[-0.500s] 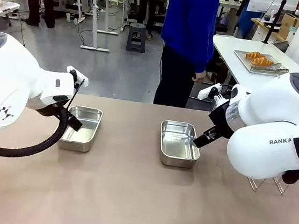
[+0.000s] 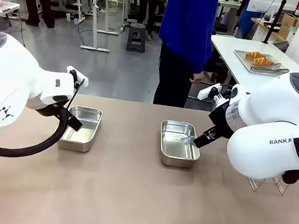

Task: Place the bread in airtight containers.
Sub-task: Lift both Airtight Container.

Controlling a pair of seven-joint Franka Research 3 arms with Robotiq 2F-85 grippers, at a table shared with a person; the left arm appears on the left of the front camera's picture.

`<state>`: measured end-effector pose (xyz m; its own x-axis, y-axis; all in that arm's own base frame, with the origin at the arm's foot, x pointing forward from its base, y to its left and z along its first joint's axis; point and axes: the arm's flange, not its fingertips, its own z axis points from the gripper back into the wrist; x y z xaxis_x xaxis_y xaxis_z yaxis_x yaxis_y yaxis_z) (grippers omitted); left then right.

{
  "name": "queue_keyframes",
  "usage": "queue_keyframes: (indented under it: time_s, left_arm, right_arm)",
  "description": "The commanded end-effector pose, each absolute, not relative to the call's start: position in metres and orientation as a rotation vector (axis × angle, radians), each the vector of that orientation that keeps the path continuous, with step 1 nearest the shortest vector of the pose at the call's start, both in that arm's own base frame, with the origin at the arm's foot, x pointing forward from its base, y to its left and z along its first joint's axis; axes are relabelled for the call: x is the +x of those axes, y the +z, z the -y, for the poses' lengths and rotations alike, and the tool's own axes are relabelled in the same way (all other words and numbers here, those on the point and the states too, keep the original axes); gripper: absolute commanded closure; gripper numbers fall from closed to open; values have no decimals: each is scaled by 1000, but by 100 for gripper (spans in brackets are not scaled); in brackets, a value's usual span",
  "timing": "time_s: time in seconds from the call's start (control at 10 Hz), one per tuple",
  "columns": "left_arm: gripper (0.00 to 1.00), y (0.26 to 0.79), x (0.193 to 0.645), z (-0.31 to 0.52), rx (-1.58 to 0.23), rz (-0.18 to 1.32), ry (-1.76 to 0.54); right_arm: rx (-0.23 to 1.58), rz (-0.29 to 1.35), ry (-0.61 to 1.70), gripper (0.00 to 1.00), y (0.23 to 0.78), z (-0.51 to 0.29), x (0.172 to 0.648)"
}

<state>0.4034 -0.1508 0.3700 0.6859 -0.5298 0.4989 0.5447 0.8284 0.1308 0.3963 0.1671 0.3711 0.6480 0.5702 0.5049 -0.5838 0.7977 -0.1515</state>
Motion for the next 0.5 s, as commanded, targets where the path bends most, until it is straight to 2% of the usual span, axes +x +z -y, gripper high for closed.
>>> queue_keyframes:
  time_s: [0.0, 0.4]
  left_arm:
    - [0, 370, 403, 151, -29, 550, -602]
    - [0, 370, 403, 151, -29, 550, -602]
  right_arm:
    - [26, 565, 656, 0, 371, -167, 396]
    - [26, 565, 656, 0, 371, -167, 396]
